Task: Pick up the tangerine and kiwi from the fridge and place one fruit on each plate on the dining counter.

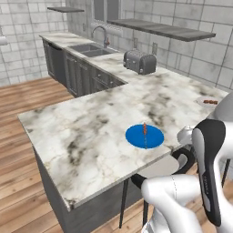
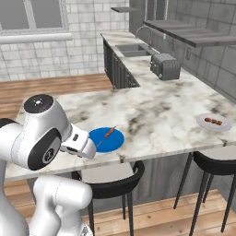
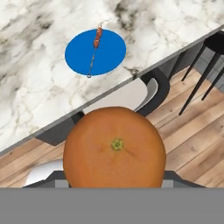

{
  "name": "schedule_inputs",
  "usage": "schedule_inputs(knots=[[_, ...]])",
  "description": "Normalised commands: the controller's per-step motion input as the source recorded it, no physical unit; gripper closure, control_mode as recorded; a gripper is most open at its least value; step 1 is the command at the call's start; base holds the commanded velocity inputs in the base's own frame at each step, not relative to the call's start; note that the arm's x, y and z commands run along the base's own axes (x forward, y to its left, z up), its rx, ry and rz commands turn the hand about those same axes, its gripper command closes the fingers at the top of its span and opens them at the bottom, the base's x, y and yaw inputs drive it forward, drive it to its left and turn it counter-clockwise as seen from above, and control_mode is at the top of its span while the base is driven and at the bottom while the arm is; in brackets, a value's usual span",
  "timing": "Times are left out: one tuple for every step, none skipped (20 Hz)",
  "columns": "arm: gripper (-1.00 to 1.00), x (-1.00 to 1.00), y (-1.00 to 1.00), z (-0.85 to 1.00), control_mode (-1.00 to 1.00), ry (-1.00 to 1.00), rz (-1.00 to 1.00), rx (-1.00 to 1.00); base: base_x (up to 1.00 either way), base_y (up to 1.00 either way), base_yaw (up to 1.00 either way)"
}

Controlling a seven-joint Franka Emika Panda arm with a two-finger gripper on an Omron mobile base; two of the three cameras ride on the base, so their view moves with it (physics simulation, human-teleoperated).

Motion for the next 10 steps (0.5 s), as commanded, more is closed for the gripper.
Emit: schedule_inputs(knots=[[1.00, 0.00, 0.00, 0.00, 1.00, 0.00, 0.00, 0.00, 0.00, 0.00, 0.00], [1.00, 0.00, 0.00, 0.00, 1.00, 0.00, 0.00, 0.00, 0.00, 0.00, 0.00], [1.00, 0.00, 0.00, 0.00, 1.00, 0.00, 0.00, 0.00, 0.00, 0.00, 0.00], [1.00, 0.00, 0.00, 0.00, 1.00, 0.00, 0.00, 0.00, 0.01, 0.00, 0.00], [1.00, 0.00, 0.00, 0.00, 1.00, 0.00, 0.00, 0.00, 0.36, 0.01, 0.00], [1.00, 0.83, 0.20, 0.00, -1.00, 0.25, 0.00, 0.00, 0.00, 0.00, 0.00], [1.00, 1.00, 0.15, 0.00, -1.00, 0.27, 0.00, 0.00, 0.00, 0.00, 0.00], [1.00, 1.00, 0.07, 0.00, -1.00, 0.27, 0.00, 0.00, 0.00, 0.00, 0.00], [1.00, 1.00, 0.13, 0.00, -1.00, 0.29, 0.00, 0.00, 0.00, 0.00, 0.00], [1.00, 1.00, 0.20, 0.00, -1.00, 0.29, 0.00, 0.00, 0.00, 0.00, 0.00]])
